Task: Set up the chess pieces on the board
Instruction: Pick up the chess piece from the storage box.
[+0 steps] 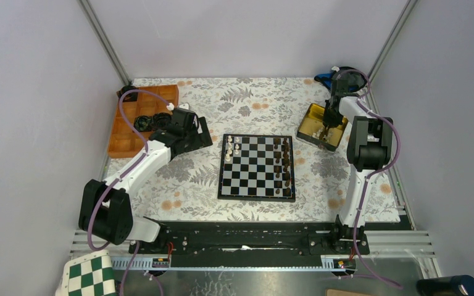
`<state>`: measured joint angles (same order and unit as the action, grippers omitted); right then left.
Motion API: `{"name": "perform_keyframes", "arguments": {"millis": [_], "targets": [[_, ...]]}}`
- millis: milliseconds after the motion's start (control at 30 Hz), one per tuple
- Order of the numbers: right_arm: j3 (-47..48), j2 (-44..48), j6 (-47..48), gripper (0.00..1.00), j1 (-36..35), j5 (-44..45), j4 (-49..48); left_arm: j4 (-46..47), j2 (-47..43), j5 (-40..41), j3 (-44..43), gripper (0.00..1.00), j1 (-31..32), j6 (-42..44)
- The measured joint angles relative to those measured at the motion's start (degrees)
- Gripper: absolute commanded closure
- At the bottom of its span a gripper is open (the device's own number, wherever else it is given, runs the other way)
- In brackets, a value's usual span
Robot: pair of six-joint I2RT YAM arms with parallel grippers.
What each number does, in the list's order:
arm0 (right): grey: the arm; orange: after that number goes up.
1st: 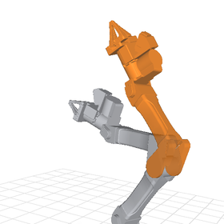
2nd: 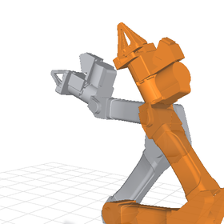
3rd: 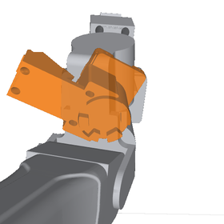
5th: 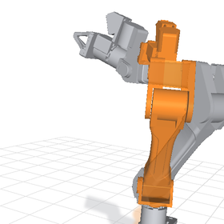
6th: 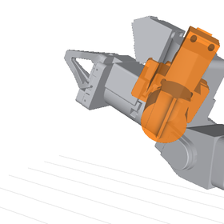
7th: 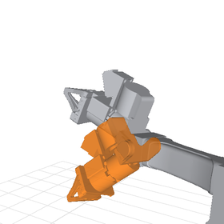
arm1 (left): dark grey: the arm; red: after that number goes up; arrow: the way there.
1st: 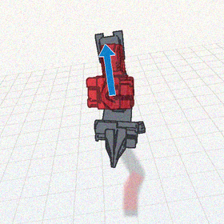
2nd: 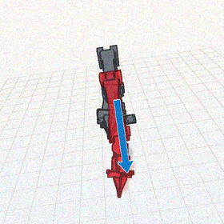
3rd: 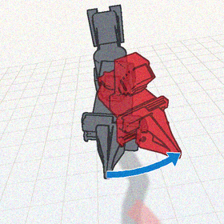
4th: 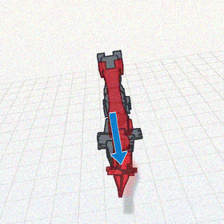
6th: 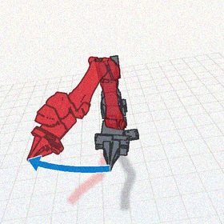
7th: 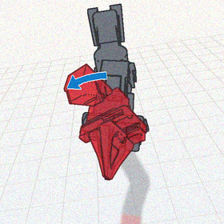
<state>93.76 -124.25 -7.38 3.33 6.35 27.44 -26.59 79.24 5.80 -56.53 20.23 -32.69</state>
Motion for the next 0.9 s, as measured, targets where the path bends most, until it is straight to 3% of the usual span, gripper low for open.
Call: {"name": "perform_keyframes", "arguments": {"millis": [400, 900], "targets": [[0.52, -0.42, -0.46, 0.98, 0.04, 0.07, -0.2, -0.02, 0.79, 0.0, -0.02, 0.01, 0.0, 0.02], [-0.52, 4.9, -1.49, 1.0, -0.52, -0.26, 0.46, -0.17, -0.2, -0.61, -1.95, 0.01, 0.0, 0.04]]}}
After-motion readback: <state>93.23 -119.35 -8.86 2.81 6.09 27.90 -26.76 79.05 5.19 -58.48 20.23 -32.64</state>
